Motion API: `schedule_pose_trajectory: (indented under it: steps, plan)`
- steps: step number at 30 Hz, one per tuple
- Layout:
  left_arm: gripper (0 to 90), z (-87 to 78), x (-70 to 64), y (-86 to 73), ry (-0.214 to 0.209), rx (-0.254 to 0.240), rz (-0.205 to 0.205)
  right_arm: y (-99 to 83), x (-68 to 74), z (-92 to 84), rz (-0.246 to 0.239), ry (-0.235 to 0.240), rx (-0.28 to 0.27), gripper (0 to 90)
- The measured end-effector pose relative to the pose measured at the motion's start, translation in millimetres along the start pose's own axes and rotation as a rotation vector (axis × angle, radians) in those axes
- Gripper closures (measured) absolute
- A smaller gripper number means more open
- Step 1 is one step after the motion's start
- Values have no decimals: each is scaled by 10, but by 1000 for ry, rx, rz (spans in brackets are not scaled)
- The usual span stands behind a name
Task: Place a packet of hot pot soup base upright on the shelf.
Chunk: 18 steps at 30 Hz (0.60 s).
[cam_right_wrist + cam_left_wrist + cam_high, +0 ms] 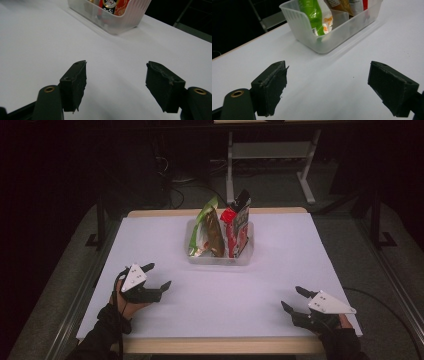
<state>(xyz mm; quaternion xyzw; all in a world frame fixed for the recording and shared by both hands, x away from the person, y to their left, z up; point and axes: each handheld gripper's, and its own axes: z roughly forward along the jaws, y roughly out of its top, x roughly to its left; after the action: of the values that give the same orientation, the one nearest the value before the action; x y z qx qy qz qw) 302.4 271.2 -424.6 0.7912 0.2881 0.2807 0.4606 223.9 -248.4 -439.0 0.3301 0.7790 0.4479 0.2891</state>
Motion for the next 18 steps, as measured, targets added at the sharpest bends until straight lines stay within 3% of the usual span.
schedule_pose_trajectory:
  steps: [4, 18]
  plan:
    - [147, -57, 40, -60, 38, 19, 12, -7, -13, 2, 6, -8, 2, 303]
    - [147, -295, 152, -256, 64, 41, 4, -52, -114, -54, 29, -65, -4, 260]
